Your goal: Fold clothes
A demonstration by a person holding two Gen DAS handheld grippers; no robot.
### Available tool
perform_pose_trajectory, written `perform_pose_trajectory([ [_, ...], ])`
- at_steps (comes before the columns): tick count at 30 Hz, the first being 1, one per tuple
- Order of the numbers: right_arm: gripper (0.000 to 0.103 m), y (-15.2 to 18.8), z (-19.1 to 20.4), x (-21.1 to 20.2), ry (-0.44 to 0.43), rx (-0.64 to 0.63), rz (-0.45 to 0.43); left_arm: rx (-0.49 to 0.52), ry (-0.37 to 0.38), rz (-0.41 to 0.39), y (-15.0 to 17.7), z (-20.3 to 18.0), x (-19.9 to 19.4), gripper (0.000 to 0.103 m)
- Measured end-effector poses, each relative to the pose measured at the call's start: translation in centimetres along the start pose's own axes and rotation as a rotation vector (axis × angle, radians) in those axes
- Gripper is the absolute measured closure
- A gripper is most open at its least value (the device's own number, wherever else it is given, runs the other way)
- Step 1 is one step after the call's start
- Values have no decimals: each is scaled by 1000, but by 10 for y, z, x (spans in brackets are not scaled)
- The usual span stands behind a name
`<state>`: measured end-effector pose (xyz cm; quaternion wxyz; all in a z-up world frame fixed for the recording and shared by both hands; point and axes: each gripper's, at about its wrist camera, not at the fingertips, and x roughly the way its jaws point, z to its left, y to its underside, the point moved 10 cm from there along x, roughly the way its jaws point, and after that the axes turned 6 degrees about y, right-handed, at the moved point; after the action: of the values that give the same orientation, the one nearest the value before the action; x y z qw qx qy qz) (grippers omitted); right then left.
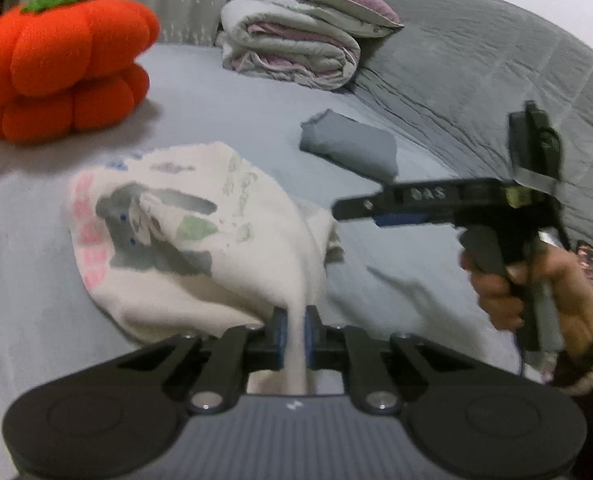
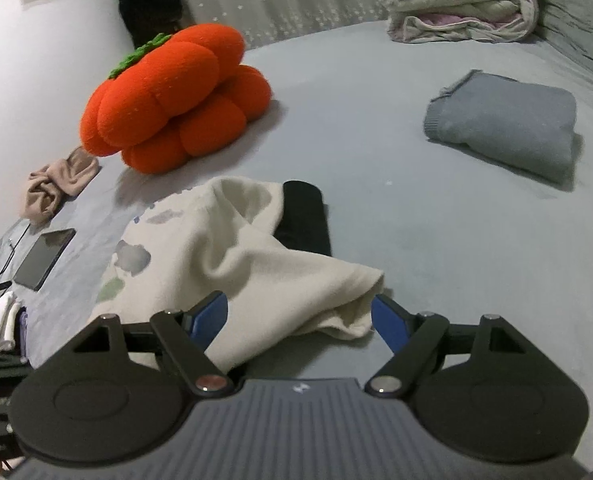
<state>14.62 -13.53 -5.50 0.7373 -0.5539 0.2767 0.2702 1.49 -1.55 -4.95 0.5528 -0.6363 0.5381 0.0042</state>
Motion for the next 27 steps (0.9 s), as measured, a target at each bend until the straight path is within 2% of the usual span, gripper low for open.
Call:
perform_pose_trajectory([
  [4,21,1,5,4,-13,-21,4,-4,29,31,15,0,-3,96],
  [10,20,8,6,20,11,-41,38,-24,12,57,27,13,-2,94],
  [13,20,12,6,28,9,-41,55,-33,16,59,25,16,-3,73],
  [14,20,13,6,31,7,-41,60,-34,12,56,23,16,-4,63],
  [17,20,21,8,39,2,-54,90,-41,1,39,19,20,-7,57],
  [20,19,31,10,47,14,-84,126,-81,-33,17,14,33,-7,45],
  [24,13,41,13,54,39,-143,142,-169,-107,5,11,61,-3,44],
  [27,13,44,15,54,58,-174,129,-259,-146,-4,10,82,1,44],
])
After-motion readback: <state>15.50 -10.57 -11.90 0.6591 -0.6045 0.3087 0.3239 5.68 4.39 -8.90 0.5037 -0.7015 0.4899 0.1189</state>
